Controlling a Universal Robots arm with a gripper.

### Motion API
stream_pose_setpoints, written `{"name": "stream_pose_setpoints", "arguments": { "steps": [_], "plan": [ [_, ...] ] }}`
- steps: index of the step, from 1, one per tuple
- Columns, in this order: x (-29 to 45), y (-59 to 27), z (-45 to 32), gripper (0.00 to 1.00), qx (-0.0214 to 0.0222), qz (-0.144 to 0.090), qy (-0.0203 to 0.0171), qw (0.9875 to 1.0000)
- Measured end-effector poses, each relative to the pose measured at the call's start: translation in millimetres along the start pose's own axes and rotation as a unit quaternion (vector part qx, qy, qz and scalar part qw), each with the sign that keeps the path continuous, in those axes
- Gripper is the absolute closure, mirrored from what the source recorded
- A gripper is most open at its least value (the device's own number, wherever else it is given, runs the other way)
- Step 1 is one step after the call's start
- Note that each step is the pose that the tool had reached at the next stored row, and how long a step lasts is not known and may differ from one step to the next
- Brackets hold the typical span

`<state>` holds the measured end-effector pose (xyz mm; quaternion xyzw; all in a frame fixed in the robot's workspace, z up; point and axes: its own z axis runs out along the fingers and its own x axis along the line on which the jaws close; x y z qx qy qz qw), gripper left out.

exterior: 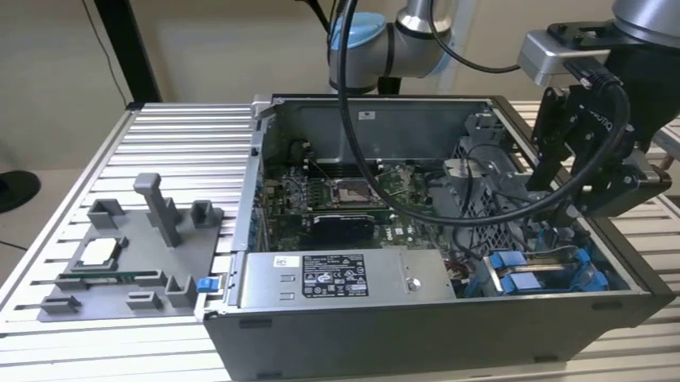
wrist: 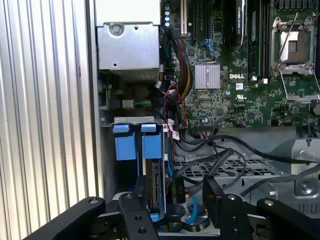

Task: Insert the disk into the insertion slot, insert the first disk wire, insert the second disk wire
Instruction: 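Insert the first disk wire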

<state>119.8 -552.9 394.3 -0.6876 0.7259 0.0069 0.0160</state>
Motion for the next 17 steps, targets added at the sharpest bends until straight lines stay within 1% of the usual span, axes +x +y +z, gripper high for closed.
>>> {"name": "stream_pose_setpoints", "arguments": {
  "steps": [1,2,4,7,11,13,14,16,17],
  "plan": [
    [-0.8,0.1,0.2,1.00,0.0001,0.000,0.0016,1.0000],
    [-2.8,0.2,0.7,1.00,0.0003,0.000,0.0045,1.0000],
    [-6.4,0.4,1.8,1.00,0.0012,0.000,0.0073,1.0000],
    [-6.7,0.4,4.4,1.00,0.0035,0.000,0.0135,0.9999],
    [-6.0,0.4,6.2,1.00,0.0041,0.000,0.0236,0.9997],
    [-5.4,0.4,6.9,1.00,0.0044,0.000,0.0279,0.9996],
    [-5.3,0.4,7.6,1.00,0.0045,-0.001,0.0290,0.9996],
    [-5.2,0.4,9.6,1.00,0.0049,-0.001,0.0292,0.9996],
    [-5.1,0.6,10.8,1.00,0.0059,-0.001,0.0292,0.9996]
  ]
}}
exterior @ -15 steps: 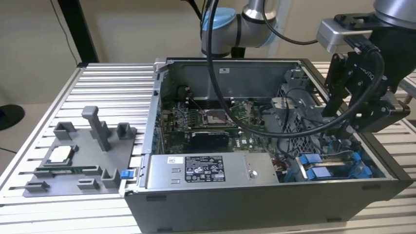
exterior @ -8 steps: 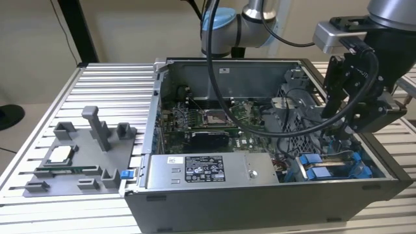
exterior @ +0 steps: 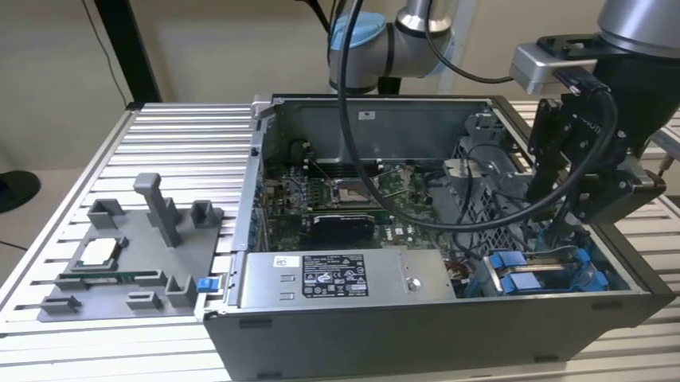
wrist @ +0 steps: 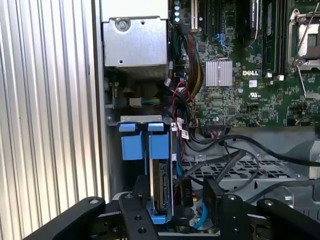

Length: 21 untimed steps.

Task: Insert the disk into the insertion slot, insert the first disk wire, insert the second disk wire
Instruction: 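Insert the first disk wire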

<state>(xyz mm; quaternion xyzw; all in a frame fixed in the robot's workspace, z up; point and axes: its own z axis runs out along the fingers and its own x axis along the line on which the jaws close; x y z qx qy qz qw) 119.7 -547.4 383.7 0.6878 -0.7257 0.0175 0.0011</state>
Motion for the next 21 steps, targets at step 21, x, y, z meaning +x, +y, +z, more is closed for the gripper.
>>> {"name": "stream_pose_setpoints", "arguments": {
  "steps": [21],
  "plan": [
    [0.0,2.4,3.3,1.00,0.0148,-0.017,-0.0010,0.9997]
  ]
}}
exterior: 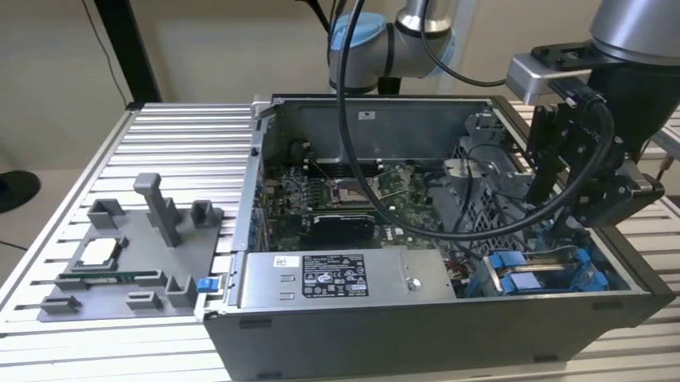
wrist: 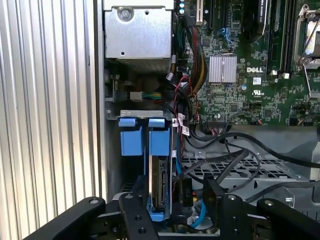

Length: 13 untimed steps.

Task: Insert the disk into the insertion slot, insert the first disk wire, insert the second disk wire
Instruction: 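Insert the first disk wire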

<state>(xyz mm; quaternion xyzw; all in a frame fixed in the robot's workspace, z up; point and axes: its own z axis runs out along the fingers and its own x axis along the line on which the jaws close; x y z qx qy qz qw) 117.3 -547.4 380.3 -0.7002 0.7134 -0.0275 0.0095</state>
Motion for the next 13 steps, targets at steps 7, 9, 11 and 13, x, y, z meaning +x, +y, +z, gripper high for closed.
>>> {"name": "stream_pose_setpoints", "arguments": {
  "steps": [7,9,11,13],
  "plan": [
    [0.0,0.1,0.1,1.00,0.0000,0.000,0.0000,1.0000],
    [0.0,0.5,0.2,0.00,0.0000,0.000,-0.0001,1.0000],
    [-0.3,1.3,0.1,0.00,0.0000,0.000,-0.0001,1.0000],
    [-0.4,2.1,0.1,0.00,0.0002,0.000,-0.0003,1.0000]
  ]
}}
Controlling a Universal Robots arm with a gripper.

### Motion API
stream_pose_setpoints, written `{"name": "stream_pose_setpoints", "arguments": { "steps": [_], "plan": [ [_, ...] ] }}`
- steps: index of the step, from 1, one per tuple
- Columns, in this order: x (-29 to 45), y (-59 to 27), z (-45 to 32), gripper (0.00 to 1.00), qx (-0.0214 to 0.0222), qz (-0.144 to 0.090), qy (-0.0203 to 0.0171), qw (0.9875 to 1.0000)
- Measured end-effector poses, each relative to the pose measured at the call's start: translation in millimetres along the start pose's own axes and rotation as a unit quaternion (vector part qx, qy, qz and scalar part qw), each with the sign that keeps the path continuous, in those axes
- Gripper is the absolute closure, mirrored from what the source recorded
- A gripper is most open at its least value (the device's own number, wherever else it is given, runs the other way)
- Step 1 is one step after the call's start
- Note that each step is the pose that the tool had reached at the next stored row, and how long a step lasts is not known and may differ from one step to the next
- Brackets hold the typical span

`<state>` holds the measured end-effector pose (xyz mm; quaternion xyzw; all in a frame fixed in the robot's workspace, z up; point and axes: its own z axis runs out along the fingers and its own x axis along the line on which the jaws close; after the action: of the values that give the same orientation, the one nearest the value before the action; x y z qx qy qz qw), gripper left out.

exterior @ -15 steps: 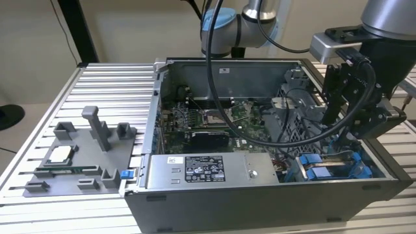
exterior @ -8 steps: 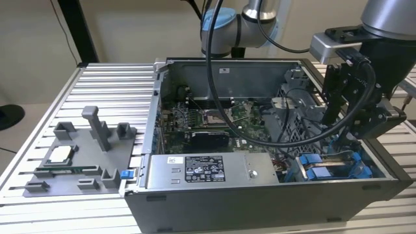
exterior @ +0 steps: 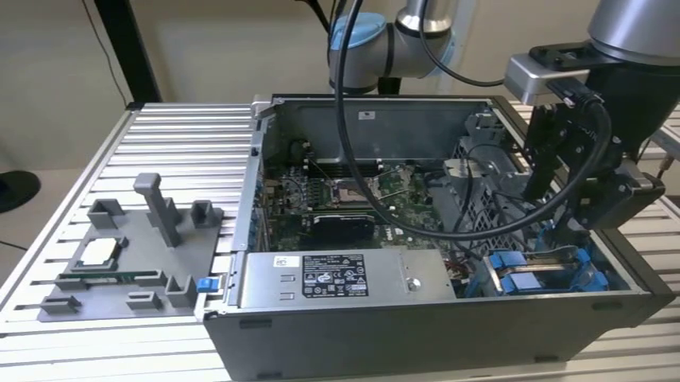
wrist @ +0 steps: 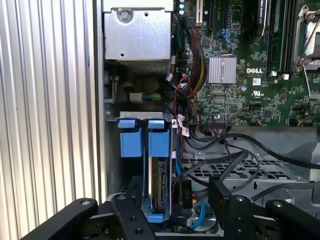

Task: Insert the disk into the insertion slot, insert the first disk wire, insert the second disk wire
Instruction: 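Insert the first disk wire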

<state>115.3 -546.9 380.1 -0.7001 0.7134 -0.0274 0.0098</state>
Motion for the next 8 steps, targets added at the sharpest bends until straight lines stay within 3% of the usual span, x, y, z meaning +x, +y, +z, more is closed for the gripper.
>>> {"name": "stream_pose_setpoints", "arguments": {
  "steps": [8],
  "plan": [
    [-0.1,0.1,0.1,0.00,0.0002,-0.005,-0.0004,1.0000]
  ]
}}
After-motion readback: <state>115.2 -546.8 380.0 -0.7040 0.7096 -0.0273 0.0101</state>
